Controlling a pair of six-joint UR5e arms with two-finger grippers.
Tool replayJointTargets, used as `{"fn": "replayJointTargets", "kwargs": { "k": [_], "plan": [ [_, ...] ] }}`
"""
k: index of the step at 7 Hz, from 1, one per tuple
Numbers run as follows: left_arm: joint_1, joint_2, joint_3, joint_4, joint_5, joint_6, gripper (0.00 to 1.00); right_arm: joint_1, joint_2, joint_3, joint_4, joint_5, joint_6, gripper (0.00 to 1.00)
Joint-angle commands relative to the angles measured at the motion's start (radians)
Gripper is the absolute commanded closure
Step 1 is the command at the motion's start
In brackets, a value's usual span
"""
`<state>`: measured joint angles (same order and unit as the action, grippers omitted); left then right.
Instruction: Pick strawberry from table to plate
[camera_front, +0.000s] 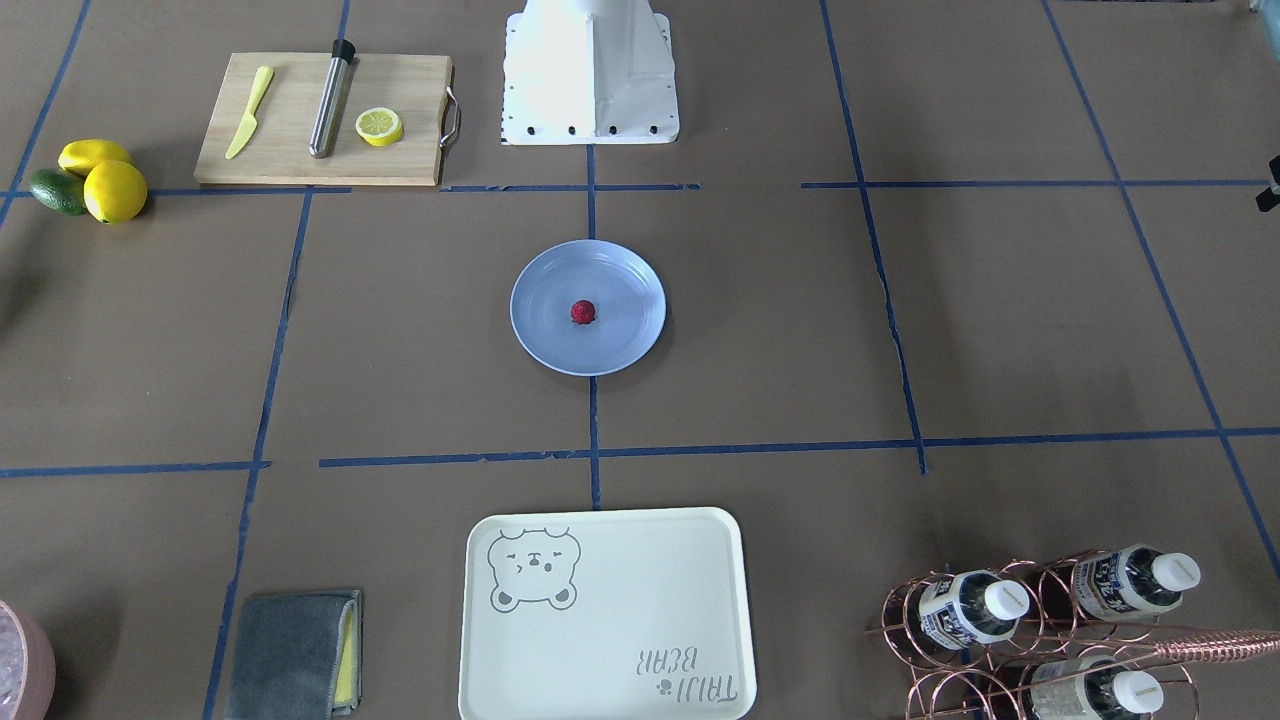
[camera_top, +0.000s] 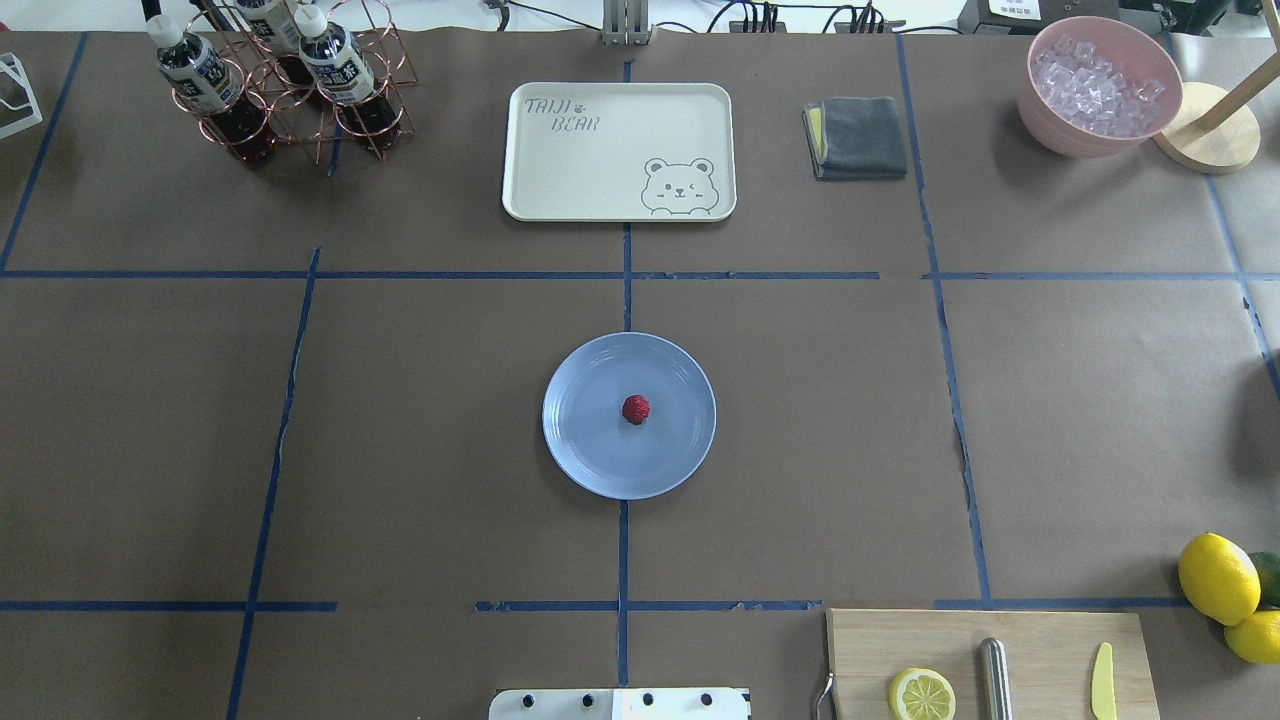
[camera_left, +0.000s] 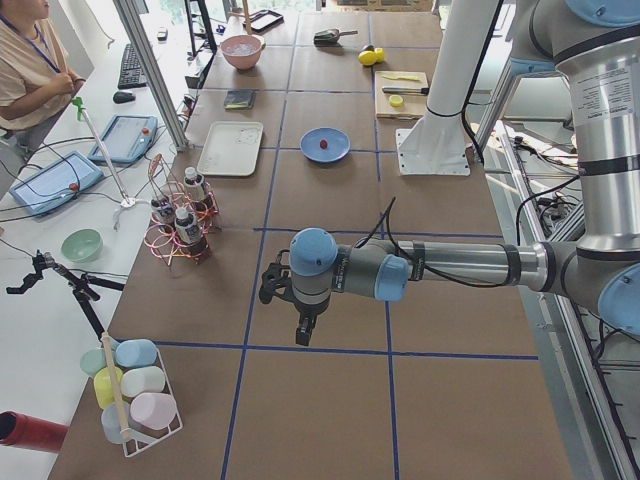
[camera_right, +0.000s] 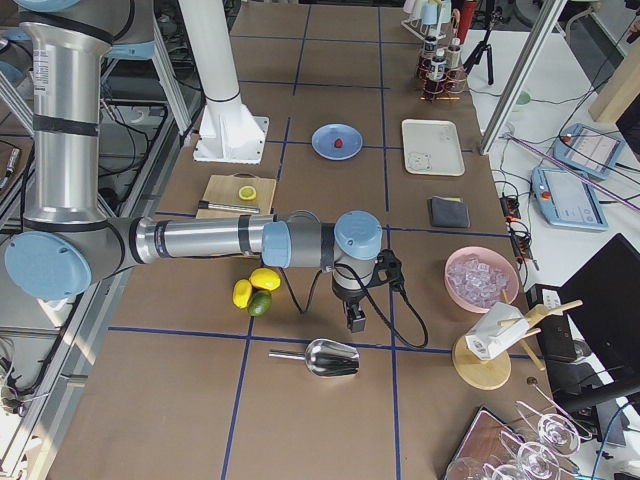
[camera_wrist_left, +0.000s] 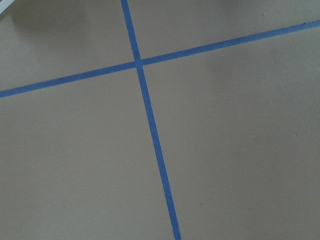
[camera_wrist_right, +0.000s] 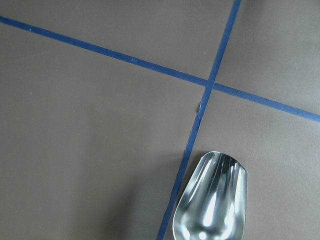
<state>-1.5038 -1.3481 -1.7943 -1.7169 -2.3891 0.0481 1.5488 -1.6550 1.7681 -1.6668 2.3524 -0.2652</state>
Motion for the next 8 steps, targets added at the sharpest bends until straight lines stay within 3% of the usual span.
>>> {"fn": "replayJointTargets", "kwargs": {
  "k": [1,6,8],
  "plan": [
    [0.0,0.0,0.01,-0.003,-0.002,0.004,0.0,-0.001,0.003,0.001,-0.008,-0.019,-0.002,0.0],
    [-0.001,-0.014,0.021,-0.006,-0.005,0.004,0.0,-0.001,0.001,0.001,-0.011,-0.005,-0.002,0.0],
    [-0.003,-0.037,-0.017,0.115,-0.005,0.009,0.0,-0.001,0.0,-0.001,-0.011,-0.002,0.0,0.0]
  ]
}}
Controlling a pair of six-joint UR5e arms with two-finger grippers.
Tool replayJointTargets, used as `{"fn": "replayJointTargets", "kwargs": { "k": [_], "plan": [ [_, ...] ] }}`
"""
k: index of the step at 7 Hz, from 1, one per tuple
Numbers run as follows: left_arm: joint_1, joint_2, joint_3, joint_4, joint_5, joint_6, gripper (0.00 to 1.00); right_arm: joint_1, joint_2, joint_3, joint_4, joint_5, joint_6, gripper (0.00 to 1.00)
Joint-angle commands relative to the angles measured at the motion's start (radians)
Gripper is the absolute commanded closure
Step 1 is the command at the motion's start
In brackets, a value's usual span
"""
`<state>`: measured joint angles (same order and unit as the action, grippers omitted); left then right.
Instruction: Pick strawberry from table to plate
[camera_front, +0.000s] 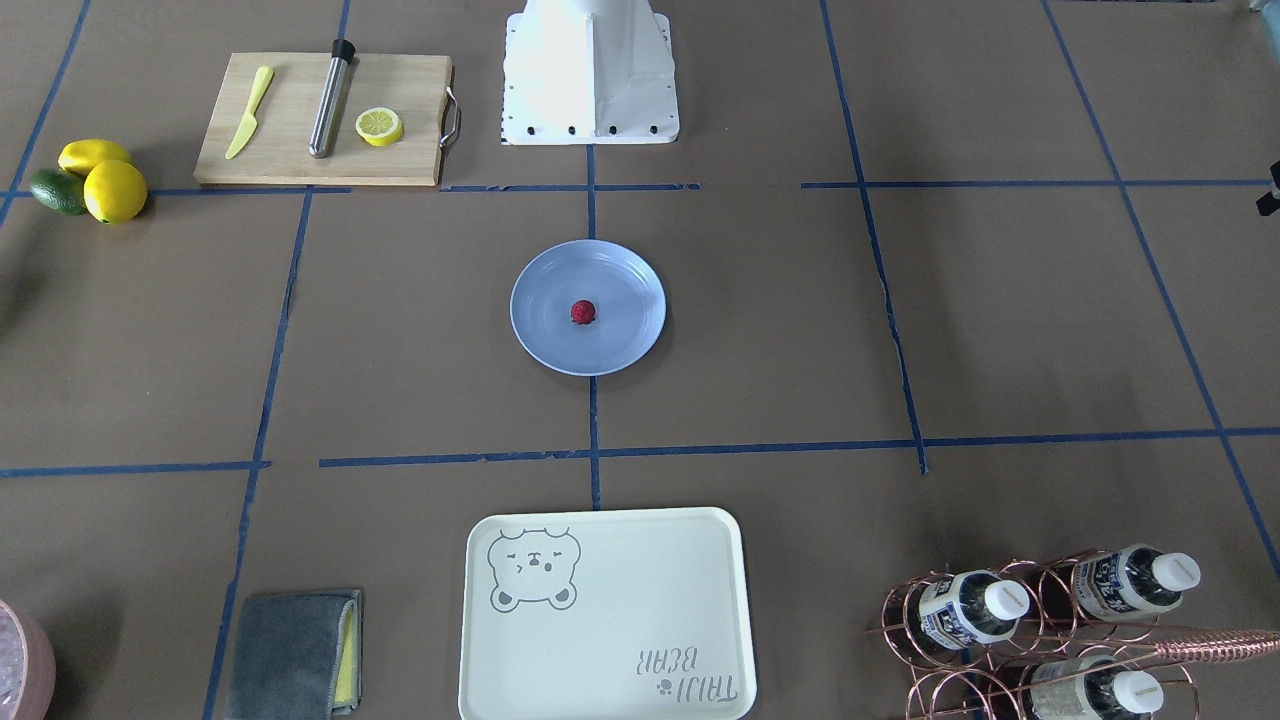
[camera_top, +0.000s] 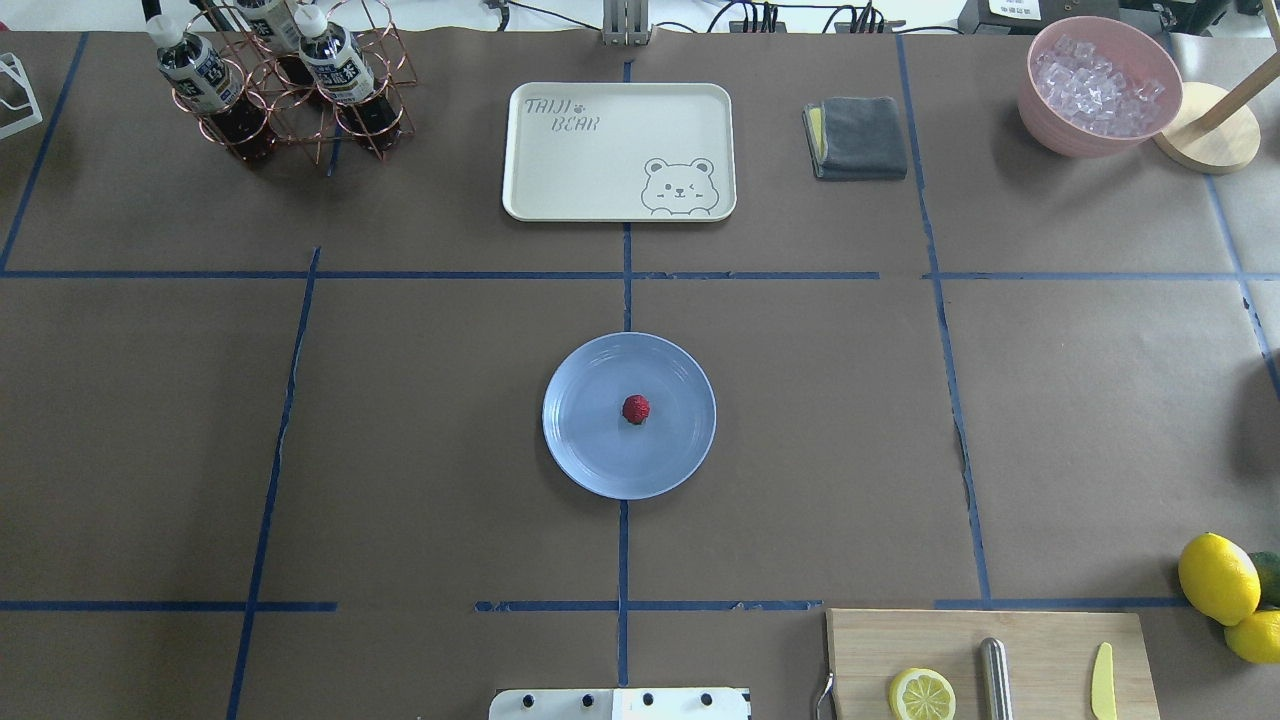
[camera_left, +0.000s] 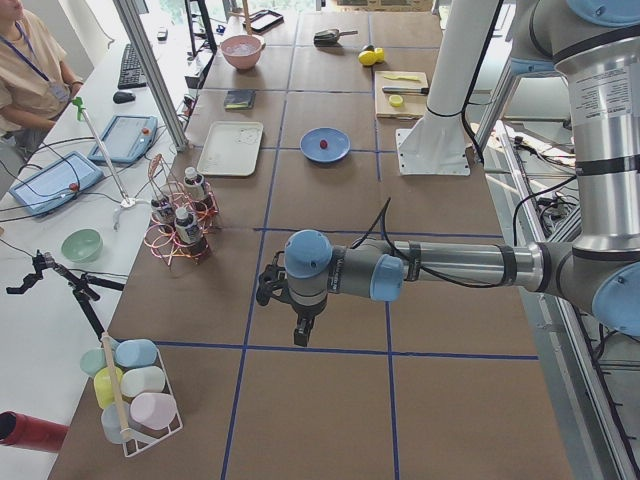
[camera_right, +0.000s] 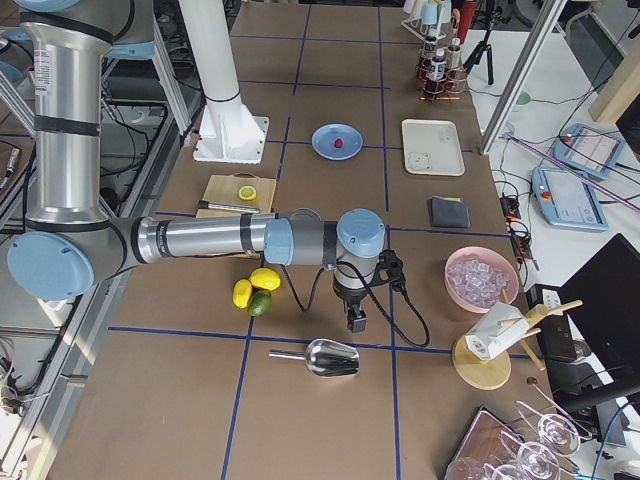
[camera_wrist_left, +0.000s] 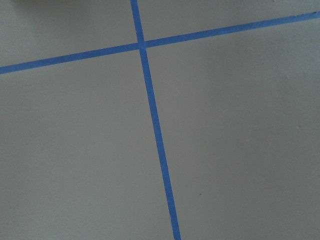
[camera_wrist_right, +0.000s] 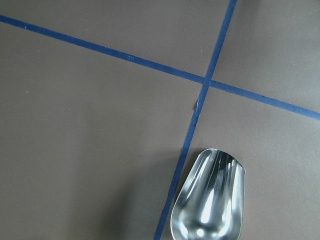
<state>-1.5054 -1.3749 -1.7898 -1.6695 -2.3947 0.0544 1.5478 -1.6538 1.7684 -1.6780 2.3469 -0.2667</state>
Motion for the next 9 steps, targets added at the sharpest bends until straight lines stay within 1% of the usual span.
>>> {"fn": "replayJointTargets", "kwargs": {
  "k": [1,7,9],
  "plan": [
    [-0.001,-0.016,-0.036,0.082,0.002,0.004,0.0,-0.002,-0.004,-0.004,0.0,0.003,0.007,0.0],
    [-0.007,-0.016,-0.028,0.079,0.0,0.002,0.0,-0.009,-0.017,-0.006,0.001,0.051,0.017,0.0],
    [-0.01,-0.023,-0.031,0.082,0.0,0.004,0.0,-0.009,-0.017,-0.004,0.004,0.054,0.018,0.0]
  ]
}}
